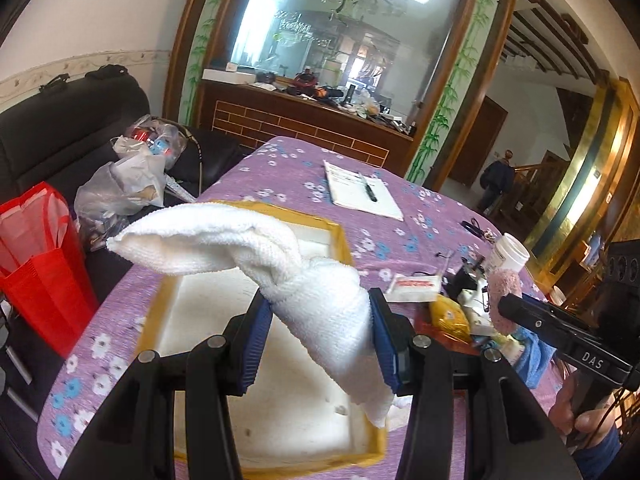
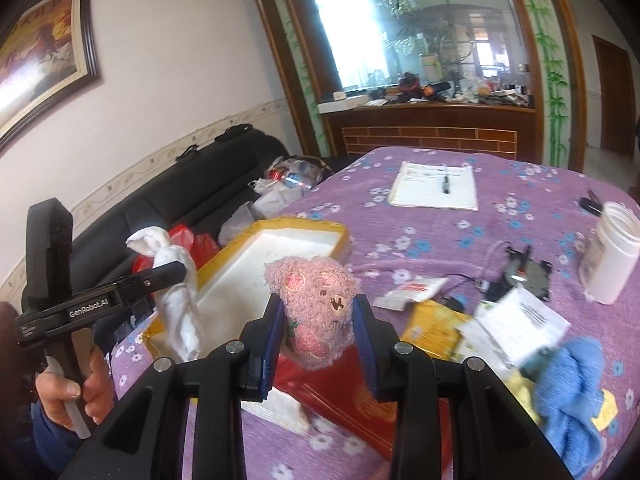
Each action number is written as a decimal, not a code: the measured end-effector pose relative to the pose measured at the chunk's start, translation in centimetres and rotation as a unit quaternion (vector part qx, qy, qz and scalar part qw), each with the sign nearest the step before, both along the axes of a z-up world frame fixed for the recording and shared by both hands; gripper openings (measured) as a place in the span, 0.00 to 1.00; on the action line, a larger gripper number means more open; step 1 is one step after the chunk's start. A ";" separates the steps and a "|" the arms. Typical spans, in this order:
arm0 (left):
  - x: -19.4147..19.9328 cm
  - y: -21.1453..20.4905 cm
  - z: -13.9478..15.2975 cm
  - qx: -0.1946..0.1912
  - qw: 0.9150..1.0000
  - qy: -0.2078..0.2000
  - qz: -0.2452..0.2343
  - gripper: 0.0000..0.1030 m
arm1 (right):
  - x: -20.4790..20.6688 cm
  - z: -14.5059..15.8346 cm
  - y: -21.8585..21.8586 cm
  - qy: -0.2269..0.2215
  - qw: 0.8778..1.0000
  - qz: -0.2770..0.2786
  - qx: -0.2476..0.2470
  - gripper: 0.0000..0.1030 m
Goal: Organize soft objects
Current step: 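Lower the plush bear and white towel into the yellow-rimmed tray, open both grippers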
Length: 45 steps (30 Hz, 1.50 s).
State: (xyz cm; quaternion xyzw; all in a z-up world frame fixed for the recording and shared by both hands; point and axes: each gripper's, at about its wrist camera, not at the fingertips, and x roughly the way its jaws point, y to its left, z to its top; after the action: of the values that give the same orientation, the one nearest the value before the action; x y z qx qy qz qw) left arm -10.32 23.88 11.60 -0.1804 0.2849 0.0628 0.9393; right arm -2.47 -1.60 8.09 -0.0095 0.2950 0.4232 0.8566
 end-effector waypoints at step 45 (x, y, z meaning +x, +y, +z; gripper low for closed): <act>11.8 7.3 -5.3 -0.001 0.993 0.121 0.006 0.69 | 11.9 -2.9 14.9 0.134 0.990 -0.005 -0.034 0.50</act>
State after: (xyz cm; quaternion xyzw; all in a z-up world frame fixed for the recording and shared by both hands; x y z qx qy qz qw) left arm 1.51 31.14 6.29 -0.1737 0.3950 0.0893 0.8977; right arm 9.46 13.30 5.15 0.0197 0.4212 0.4065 0.8105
